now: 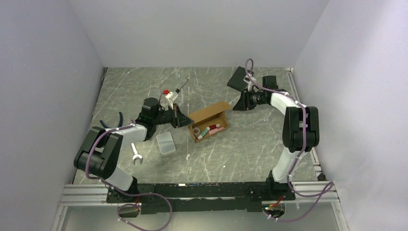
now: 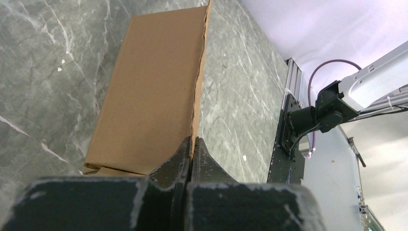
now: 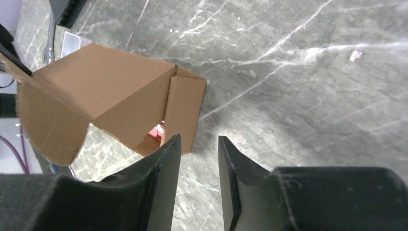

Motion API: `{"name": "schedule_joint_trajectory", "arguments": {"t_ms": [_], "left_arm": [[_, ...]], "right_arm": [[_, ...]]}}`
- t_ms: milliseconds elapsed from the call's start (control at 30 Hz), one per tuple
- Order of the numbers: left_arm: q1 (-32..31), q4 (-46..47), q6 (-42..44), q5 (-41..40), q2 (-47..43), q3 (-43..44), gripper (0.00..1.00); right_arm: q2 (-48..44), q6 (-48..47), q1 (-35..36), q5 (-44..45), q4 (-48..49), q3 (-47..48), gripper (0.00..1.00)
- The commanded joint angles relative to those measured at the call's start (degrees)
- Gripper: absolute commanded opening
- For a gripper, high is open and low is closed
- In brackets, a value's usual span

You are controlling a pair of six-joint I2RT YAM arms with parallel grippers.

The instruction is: Fold the paper box

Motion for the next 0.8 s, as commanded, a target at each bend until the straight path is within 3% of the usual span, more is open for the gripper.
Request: {"name": "schedule_joint_trajectory", "arguments": {"t_ms": [0, 300, 500, 767], "left_arm": [[0.2, -4.1, 3.3, 1.4, -0.7, 1.4, 0.0], [-0.6, -12.0, 4.7, 1.7, 0.2, 3.7, 0.01], [-2.3, -17.0, 5.1, 0.0, 0.8, 4.4, 0.23], [-4.2, -22.5, 5.1, -0.6, 1.7, 6.2, 0.43]], "right_arm": [[-6.7, -3.8, -0.8, 0.8, 0.2, 1.4, 0.39], [-18.8, -8.3, -0.9, -4.7, 1.7, -1.8, 0.53], [-20.4, -9.1, 0.1, -6.2, 0.7, -3.2, 0.57], [-19.0, -9.5, 6.9, -1.4, -0.7, -3.7, 0.59]]}}
